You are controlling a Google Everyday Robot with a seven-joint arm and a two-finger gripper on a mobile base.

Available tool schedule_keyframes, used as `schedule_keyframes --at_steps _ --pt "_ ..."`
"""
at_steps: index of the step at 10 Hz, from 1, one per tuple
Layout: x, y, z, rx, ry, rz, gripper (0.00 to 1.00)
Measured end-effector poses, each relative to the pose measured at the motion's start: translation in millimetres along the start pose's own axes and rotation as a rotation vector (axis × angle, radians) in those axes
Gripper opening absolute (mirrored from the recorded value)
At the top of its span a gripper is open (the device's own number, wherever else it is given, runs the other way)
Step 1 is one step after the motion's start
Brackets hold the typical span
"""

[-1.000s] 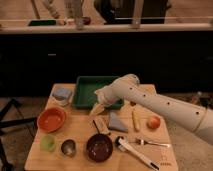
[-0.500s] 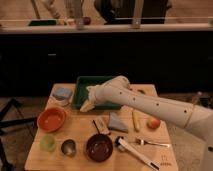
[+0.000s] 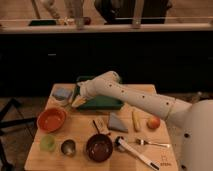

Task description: Wipe red bowl with sponge

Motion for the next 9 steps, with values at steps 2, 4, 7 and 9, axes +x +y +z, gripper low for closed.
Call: schedule_keyframes --at_steps 2,4,7,9 --pt "-8.9 -1.3 15.6 -0.025 -0.019 0.003 0.8" --pt "-14.2 -1.7 29.9 -0.034 -0.029 0.02 0.8" --pt "-12.5 -5.7 39.1 -0.006 -0.034 0.069 0.8" --pt "-13.2 -5.7 44.9 0.006 -0.037 0.085 0.8"
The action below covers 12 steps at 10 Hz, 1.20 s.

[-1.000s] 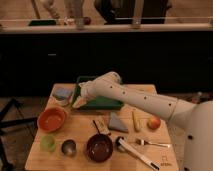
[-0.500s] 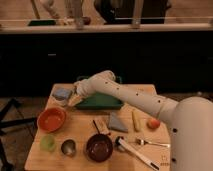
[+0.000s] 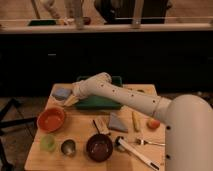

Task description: Wipe red bowl with sponge

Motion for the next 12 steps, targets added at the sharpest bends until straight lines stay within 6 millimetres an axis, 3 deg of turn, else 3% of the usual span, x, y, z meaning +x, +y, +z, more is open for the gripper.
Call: schedule_keyframes --at_steps 12 --pt "-4.2 -11.6 14.1 0.069 -0.059 0.046 0.8"
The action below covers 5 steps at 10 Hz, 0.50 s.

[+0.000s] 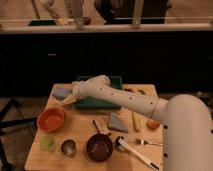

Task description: Wipe red bowl with sponge

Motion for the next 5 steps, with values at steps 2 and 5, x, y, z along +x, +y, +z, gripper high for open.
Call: schedule_keyframes --at_steps 2,5 --pt "-3.2 -3.5 6.1 0.0 -0.008 0.012 0.8" --pt "-4.5 -9.0 16.7 -0.017 -0.001 0.021 0.8"
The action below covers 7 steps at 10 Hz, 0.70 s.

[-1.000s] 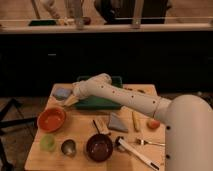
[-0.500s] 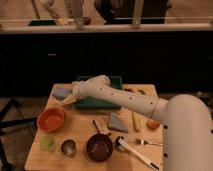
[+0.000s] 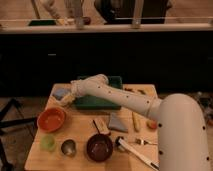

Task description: Wipe red bowl with sponge

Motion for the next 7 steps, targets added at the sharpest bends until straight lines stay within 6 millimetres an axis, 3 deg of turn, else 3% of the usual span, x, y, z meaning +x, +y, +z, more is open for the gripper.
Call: schedule_keyframes --at_steps 7 --pt "2.7 0.0 20.5 -0.05 0.028 0.003 0.8"
